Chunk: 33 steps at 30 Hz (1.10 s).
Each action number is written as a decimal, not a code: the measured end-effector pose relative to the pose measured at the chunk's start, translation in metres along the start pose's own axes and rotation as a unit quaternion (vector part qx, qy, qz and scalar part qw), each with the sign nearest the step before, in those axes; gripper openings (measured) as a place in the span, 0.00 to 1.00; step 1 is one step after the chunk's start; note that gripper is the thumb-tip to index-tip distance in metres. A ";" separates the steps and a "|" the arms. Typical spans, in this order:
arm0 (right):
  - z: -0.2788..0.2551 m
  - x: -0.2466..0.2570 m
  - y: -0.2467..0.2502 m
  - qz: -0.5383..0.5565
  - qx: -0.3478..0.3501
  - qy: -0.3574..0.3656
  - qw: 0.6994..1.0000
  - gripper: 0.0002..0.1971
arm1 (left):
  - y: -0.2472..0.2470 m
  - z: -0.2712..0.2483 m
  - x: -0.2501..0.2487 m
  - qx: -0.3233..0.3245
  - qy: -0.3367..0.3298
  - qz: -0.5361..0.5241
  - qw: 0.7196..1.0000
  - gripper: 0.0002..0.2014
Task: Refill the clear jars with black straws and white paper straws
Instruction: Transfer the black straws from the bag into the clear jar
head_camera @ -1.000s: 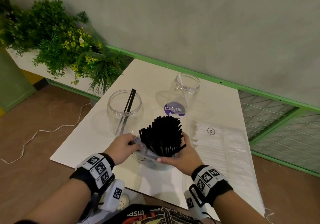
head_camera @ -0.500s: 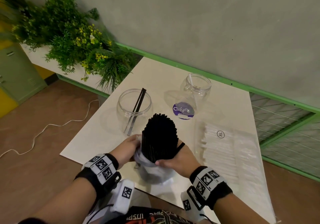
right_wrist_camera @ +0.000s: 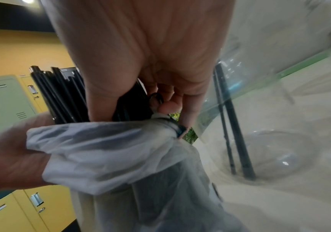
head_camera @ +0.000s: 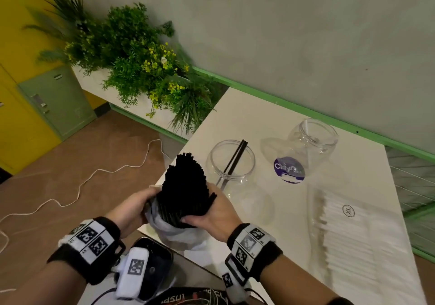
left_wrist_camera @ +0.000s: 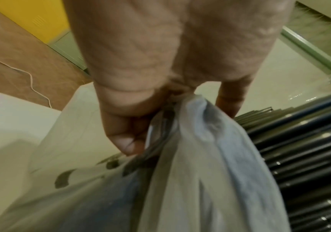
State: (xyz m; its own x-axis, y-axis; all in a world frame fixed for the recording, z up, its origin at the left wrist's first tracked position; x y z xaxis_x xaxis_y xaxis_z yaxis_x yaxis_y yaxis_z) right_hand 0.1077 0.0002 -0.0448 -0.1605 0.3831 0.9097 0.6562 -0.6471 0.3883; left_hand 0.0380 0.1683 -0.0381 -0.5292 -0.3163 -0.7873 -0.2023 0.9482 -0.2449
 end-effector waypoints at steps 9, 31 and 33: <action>0.032 0.016 -0.013 -0.107 -0.036 0.036 0.993 0.40 | 0.021 0.020 -0.023 -0.027 -0.028 0.004 0.999 0.13; 0.034 0.044 -0.005 -0.215 -0.069 0.008 0.974 0.49 | 0.025 0.051 -0.027 0.008 -0.060 0.012 0.998 0.12; 0.035 0.047 -0.006 -0.211 -0.084 0.012 0.974 0.41 | 0.024 0.050 -0.026 0.011 -0.081 0.013 0.997 0.11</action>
State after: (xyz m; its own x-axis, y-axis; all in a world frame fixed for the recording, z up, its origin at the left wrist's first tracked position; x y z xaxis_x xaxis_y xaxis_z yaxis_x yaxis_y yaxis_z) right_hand 0.1224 0.0454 -0.0096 -0.4079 0.6239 0.6666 0.3987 -0.5351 0.7448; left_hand 0.0882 0.2008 -0.0517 -0.3943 -0.2837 -0.8741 -0.1713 0.9572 -0.2334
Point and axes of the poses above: each hand's wrist, its own z-axis towards the middle knuckle, its own y-axis out of the back of the hand, x = y × z, the point moved 6 cm from there along z, towards the middle knuckle, and after that the axes turned 9 degrees about x, right-handed, at the moved point
